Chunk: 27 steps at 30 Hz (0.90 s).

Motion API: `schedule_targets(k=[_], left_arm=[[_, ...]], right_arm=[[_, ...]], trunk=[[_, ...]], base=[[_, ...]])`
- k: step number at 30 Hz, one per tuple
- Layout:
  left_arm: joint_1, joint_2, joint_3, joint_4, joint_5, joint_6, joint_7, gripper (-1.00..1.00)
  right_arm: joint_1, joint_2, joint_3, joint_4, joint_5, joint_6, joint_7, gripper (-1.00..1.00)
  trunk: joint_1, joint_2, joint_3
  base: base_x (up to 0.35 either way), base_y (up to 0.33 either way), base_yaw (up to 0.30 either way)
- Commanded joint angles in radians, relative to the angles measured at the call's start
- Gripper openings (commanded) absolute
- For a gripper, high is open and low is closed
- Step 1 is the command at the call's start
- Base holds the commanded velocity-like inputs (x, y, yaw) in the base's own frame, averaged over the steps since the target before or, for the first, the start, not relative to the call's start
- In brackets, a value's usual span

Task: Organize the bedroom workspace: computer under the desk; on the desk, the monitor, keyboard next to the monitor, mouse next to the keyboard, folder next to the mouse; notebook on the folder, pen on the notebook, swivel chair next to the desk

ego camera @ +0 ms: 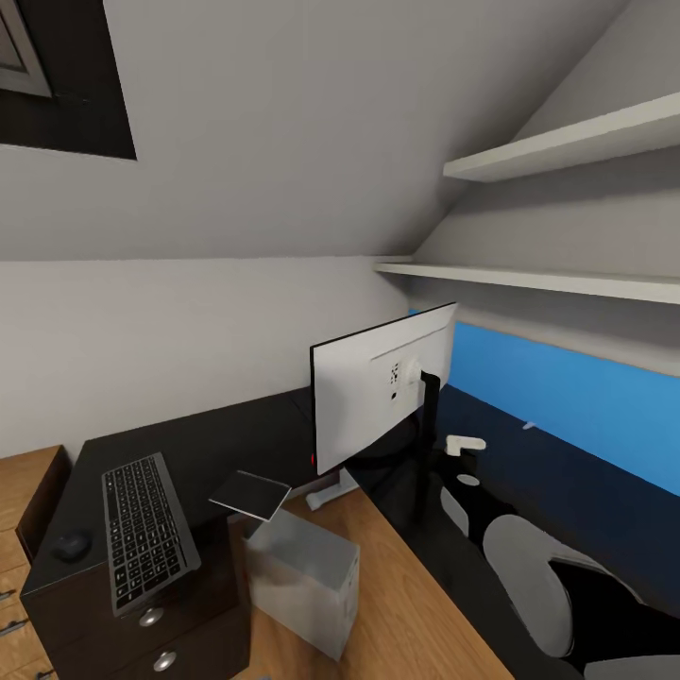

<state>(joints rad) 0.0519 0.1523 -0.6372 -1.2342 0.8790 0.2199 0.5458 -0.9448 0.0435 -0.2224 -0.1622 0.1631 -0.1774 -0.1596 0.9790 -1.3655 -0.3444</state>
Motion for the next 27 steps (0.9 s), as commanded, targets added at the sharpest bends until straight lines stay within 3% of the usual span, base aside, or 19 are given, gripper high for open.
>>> schedule_targets(k=[1,7,20,27], left_arm=[[-0.001,0.001,-0.002,-0.002,0.005,0.002,0.006,1.00],[-0.001,0.000,-0.014,-0.002,0.005,0.002,0.006,1.00],[-0.001,0.001,-0.023,-0.001,0.005,0.000,0.008,1.00],[0.000,0.001,-0.034,0.011,0.005,0.001,0.006,1.00]], right_arm=[[-0.001,0.000,-0.009,-0.009,0.010,0.008,-0.003,1.00],[-0.003,-0.002,-0.011,-0.024,0.009,0.033,-0.003,1.00],[-0.003,0.002,-0.007,0.043,0.012,-0.031,-0.003,1.00],[-0.003,0.002,-0.009,0.044,0.011,-0.047,-0.003,1.00]], trunk=[[0.000,-0.001,-0.001],[0.000,-0.001,-0.001],[0.000,-0.001,-0.001],[0.000,-0.001,-0.001]], base=[[0.000,0.000,0.000],[0.000,0.000,0.000],[0.006,0.000,0.000],[0.183,0.000,0.000]])
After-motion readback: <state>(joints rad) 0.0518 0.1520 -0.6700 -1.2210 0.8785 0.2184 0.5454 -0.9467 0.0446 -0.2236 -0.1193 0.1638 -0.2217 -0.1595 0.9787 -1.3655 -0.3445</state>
